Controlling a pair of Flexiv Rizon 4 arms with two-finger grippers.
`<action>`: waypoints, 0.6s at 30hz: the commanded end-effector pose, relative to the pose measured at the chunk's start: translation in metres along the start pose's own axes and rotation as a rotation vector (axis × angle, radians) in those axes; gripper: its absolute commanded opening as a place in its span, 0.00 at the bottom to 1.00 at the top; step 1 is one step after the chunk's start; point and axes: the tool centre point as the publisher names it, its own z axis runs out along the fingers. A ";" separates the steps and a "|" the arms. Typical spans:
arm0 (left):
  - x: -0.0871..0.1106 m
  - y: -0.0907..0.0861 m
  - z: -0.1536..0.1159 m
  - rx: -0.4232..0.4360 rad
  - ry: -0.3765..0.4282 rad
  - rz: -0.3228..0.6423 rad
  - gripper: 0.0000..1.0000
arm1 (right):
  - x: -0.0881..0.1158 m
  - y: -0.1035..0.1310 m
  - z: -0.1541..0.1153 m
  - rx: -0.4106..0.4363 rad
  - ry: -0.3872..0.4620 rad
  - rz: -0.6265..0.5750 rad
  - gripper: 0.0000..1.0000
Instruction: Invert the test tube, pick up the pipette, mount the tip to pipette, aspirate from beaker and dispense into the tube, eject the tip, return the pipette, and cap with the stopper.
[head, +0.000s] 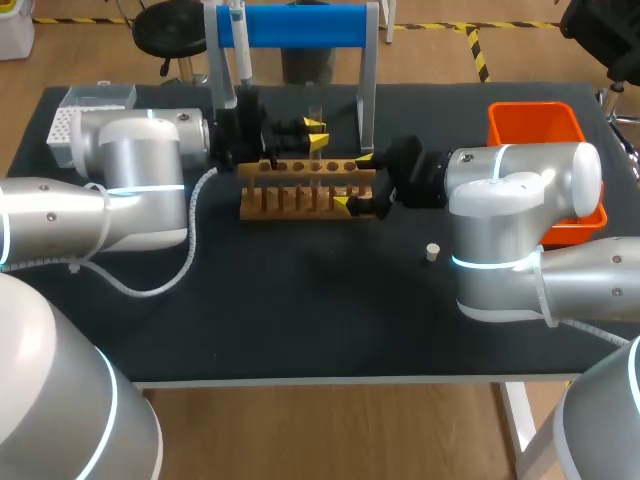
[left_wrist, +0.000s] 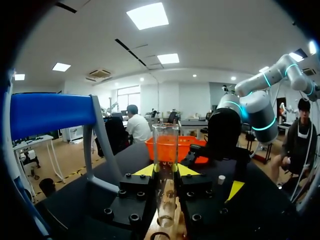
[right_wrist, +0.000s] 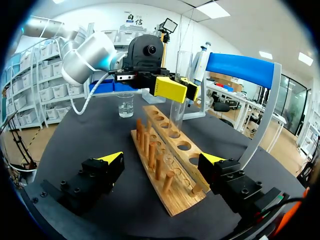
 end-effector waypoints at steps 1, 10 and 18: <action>0.000 0.001 0.001 0.000 0.001 -0.003 0.00 | 0.001 0.000 0.001 -0.001 -0.006 0.000 1.00; 0.001 -0.002 -0.002 -0.006 0.006 -0.020 1.00 | 0.001 0.000 0.001 -0.001 -0.006 0.000 1.00; 0.010 -0.020 -0.025 -0.063 0.022 -0.044 1.00 | 0.001 0.000 0.001 -0.001 -0.006 0.000 1.00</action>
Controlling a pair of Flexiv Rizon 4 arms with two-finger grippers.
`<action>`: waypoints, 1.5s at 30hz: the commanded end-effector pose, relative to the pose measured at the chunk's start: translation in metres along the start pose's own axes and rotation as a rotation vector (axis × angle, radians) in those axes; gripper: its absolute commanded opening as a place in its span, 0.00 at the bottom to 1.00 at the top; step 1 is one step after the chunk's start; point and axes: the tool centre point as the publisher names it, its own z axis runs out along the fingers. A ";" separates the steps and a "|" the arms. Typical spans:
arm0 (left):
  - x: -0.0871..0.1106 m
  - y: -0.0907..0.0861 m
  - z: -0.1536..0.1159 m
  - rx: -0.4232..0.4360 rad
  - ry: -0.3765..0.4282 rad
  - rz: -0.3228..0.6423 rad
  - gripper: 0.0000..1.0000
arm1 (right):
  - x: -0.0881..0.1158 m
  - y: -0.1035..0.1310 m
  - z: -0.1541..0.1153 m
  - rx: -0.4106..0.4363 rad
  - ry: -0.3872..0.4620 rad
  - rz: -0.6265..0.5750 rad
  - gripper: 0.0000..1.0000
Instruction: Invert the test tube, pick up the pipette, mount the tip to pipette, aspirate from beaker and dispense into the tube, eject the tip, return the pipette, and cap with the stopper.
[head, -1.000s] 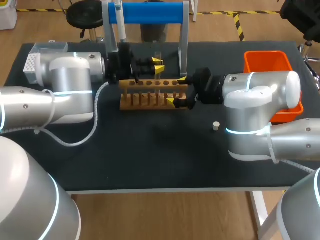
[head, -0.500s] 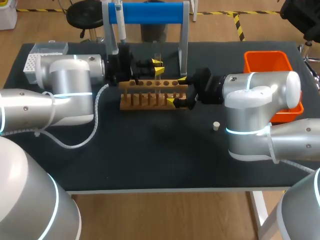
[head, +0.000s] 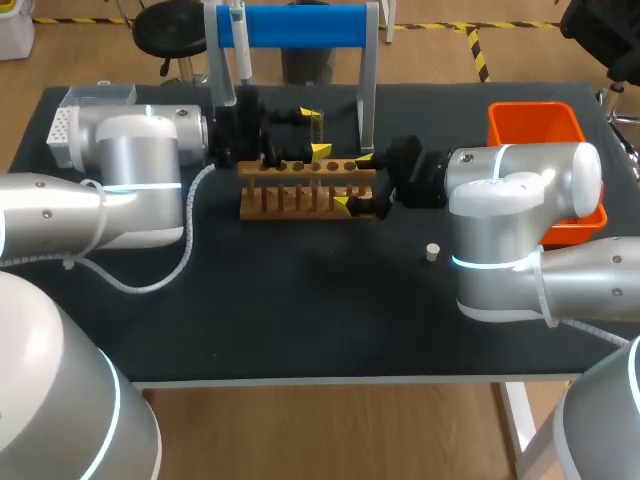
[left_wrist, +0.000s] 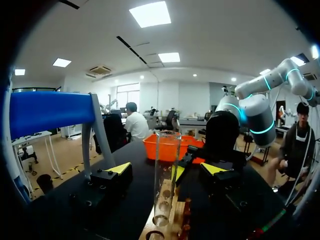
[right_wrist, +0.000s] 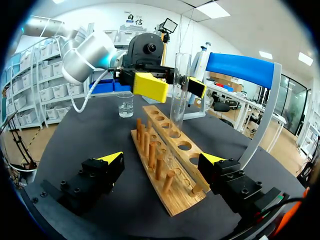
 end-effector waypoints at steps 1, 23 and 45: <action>0.008 -0.016 -0.026 -0.049 0.000 -0.013 1.00 | 0.001 0.000 0.001 -0.001 -0.006 0.000 1.00; 0.044 -0.048 -0.111 -0.196 -0.119 -0.058 1.00 | 0.001 0.000 0.001 -0.001 -0.006 0.000 1.00; 0.023 -0.026 -0.266 -0.140 -0.640 -0.139 1.00 | 0.001 0.000 0.001 -0.001 -0.006 0.000 1.00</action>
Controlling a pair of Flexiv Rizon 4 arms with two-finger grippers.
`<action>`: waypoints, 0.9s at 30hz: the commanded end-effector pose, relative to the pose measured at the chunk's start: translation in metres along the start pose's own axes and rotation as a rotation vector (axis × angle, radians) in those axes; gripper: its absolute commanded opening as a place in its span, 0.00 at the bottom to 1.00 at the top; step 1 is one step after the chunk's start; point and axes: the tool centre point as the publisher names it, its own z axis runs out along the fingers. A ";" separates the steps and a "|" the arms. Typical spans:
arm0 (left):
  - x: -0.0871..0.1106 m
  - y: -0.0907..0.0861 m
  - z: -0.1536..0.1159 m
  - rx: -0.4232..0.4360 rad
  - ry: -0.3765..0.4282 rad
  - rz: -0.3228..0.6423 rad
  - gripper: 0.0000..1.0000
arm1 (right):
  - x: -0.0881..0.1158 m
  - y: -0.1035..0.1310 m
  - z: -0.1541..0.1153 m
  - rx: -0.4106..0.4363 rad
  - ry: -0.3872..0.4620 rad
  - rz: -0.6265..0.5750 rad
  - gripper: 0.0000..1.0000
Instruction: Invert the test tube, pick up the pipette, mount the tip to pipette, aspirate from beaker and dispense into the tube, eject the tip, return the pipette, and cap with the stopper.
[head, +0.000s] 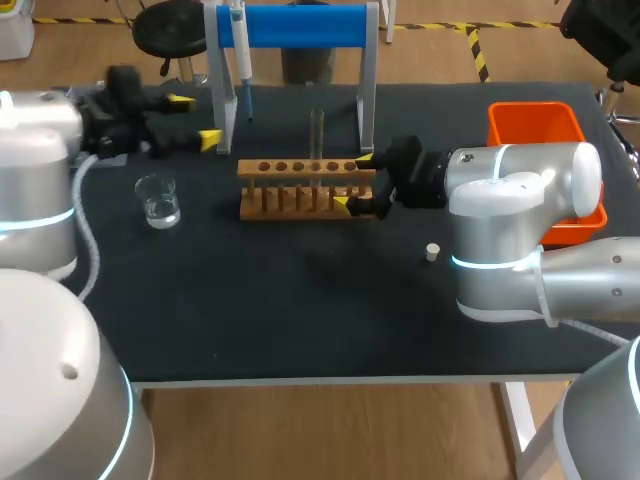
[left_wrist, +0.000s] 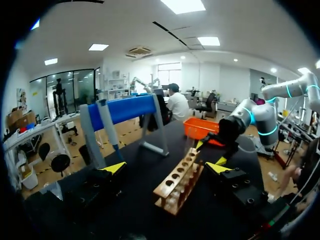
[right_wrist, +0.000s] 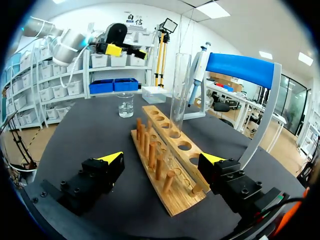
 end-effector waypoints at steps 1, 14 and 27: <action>-0.009 0.017 -0.064 0.058 -0.247 -0.072 1.00 | 0.001 0.000 0.001 -0.001 -0.005 0.000 1.00; -0.108 0.057 -0.072 -0.009 -0.539 -0.221 1.00 | 0.001 0.000 0.001 -0.001 -0.005 0.000 1.00; -0.175 0.075 -0.066 -0.122 -0.693 -0.269 1.00 | 0.001 0.000 0.001 -0.001 -0.005 0.000 1.00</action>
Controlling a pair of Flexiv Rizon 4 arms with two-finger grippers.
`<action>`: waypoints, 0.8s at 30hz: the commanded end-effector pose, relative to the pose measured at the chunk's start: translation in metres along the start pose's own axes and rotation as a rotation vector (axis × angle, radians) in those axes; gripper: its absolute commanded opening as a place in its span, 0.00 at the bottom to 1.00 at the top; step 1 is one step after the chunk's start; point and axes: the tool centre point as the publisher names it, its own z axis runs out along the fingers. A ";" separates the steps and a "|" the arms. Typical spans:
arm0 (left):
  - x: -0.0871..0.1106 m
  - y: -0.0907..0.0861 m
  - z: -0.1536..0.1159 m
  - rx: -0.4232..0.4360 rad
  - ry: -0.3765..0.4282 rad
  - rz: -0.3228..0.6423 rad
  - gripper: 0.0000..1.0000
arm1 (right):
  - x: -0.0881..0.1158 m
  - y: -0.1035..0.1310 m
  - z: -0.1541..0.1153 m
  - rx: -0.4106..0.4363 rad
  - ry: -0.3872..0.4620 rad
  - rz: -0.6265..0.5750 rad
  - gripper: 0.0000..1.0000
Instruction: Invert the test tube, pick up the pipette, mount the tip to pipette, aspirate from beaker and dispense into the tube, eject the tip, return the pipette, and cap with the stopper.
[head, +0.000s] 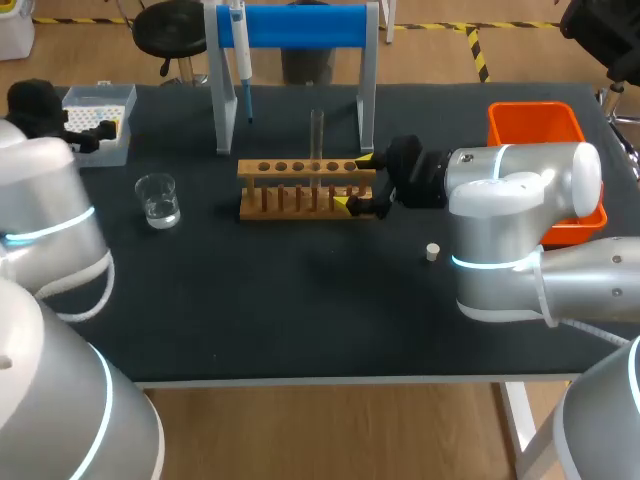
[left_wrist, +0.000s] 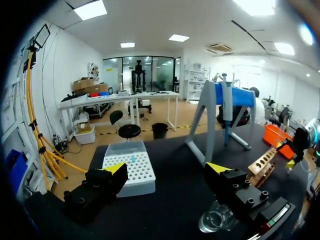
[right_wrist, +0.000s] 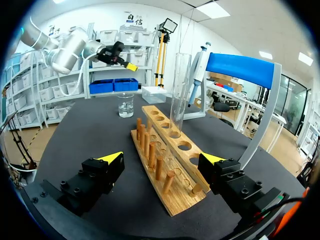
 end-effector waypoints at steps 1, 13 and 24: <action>-0.005 -0.003 0.032 -0.045 -0.067 0.000 1.00 | 0.001 0.000 0.001 -0.001 -0.005 0.000 1.00; -0.030 0.003 0.050 -0.071 -0.066 -0.005 1.00 | 0.001 0.000 0.001 -0.001 -0.005 0.000 1.00; -0.050 0.008 0.069 -0.097 -0.070 -0.006 1.00 | 0.001 0.000 0.001 -0.001 -0.005 0.000 1.00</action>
